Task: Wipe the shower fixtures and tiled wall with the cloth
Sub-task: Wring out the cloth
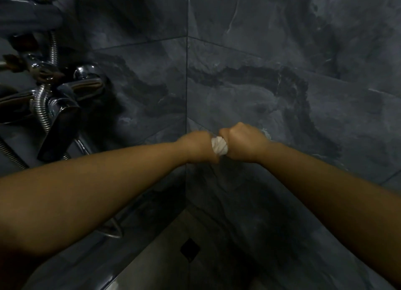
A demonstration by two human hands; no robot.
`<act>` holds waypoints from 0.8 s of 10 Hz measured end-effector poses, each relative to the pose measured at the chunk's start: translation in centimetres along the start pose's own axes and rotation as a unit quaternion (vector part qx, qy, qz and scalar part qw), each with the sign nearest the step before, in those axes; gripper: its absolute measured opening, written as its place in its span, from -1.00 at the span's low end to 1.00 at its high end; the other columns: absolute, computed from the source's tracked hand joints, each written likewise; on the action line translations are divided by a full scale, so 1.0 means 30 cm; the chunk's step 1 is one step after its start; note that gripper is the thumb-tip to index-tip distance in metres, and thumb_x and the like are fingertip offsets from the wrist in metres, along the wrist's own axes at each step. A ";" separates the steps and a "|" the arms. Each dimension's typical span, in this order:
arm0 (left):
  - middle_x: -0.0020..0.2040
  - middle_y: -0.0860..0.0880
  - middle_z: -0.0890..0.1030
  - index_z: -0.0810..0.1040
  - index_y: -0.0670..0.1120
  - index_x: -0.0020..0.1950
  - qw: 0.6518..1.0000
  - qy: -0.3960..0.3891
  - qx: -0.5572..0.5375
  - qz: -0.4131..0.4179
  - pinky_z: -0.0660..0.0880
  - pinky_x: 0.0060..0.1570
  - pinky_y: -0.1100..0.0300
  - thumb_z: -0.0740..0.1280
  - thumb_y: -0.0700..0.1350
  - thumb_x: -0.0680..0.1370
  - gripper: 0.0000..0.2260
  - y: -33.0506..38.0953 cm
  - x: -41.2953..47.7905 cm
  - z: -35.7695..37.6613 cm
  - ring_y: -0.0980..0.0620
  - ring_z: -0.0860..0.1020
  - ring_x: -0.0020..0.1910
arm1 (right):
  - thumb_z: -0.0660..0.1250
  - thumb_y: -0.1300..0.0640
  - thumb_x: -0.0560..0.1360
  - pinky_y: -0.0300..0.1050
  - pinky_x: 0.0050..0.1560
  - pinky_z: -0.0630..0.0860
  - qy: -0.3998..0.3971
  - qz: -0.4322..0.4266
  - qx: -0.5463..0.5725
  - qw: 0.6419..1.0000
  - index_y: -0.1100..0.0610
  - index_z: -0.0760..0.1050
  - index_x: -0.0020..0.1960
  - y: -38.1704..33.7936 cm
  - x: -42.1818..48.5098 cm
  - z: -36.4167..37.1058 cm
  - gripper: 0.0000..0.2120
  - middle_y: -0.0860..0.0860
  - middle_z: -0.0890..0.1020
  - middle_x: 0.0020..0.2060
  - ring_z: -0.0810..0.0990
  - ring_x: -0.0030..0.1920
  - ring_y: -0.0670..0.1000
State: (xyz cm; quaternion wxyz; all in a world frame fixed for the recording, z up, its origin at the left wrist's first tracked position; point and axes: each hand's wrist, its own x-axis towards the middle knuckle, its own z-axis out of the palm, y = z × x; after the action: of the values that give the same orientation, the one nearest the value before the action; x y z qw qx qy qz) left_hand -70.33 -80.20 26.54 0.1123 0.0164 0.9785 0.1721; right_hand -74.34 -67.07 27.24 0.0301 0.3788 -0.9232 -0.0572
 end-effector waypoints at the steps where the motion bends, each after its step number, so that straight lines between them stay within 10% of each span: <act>1: 0.22 -0.13 0.52 0.35 -0.12 0.33 0.986 0.102 0.127 0.033 0.42 0.00 0.10 0.30 0.03 0.52 -0.56 -0.008 0.019 0.023 -0.12 0.50 0.17 | 0.22 0.11 0.57 0.00 0.19 0.39 -0.019 0.036 0.046 0.998 0.22 0.43 0.27 0.005 0.004 -0.008 -0.68 0.18 0.53 0.21 0.48 0.20 0.19; 3: 0.15 -0.13 0.55 0.31 -0.10 0.34 0.935 0.125 0.312 0.113 0.42 -0.12 0.06 0.22 0.04 0.55 -0.59 -0.051 0.048 0.054 -0.16 0.55 0.06 | 0.11 0.29 0.55 -0.09 0.17 0.43 -0.071 0.219 0.011 0.973 0.16 0.56 0.16 -0.014 0.004 0.149 -0.69 0.14 0.59 0.14 0.55 0.16 0.10; 4: 0.13 -0.12 0.56 0.30 -0.10 0.34 0.923 0.093 0.346 0.140 0.43 -0.12 0.06 0.20 0.08 0.56 -0.58 -0.060 0.049 0.067 -0.18 0.56 0.04 | -0.20 0.40 0.56 -0.02 0.35 0.22 0.064 0.402 0.301 0.862 0.33 0.37 0.32 -0.014 0.056 0.221 -0.52 0.21 0.44 0.32 0.38 0.34 0.14; 5: 0.12 -0.12 0.57 0.34 -0.11 0.31 0.914 0.110 0.351 0.173 0.37 -0.19 0.09 0.23 0.06 0.55 -0.60 -0.063 0.059 0.062 -0.17 0.57 0.01 | -0.01 0.30 0.61 -0.20 0.18 0.39 -0.027 0.256 0.098 0.961 0.32 0.38 0.29 -0.007 -0.005 0.262 -0.68 0.18 0.52 0.16 0.44 0.26 0.16; 6: -0.32 -0.13 0.61 0.56 -0.18 -0.04 0.888 0.153 0.348 0.257 0.23 -0.48 0.22 0.57 -0.03 0.25 -0.60 -0.056 0.037 0.049 -0.13 0.57 -0.46 | 0.26 0.12 0.52 -0.30 -0.26 0.32 -0.037 0.153 0.240 0.958 0.18 0.49 0.12 -0.026 -0.015 0.153 -0.78 0.14 0.56 -0.09 0.55 0.02 0.15; 8: -0.55 -0.06 0.49 0.58 -0.15 -0.25 0.848 0.229 0.349 0.325 0.15 -0.58 0.36 0.61 0.01 0.04 -0.58 -0.078 0.061 0.057 -0.04 0.40 -0.69 | 0.31 0.12 0.50 -0.14 -0.10 0.37 -0.032 0.108 0.239 0.964 0.21 0.49 0.10 -0.020 -0.044 0.117 -0.77 0.17 0.59 0.00 0.55 0.04 0.17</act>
State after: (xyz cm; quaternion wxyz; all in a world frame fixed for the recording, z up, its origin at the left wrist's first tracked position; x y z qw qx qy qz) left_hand -71.71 -81.71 23.78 -0.1903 0.3323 0.9107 -0.1553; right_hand -73.32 -66.27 23.68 -0.0849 0.2706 -0.9461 0.1566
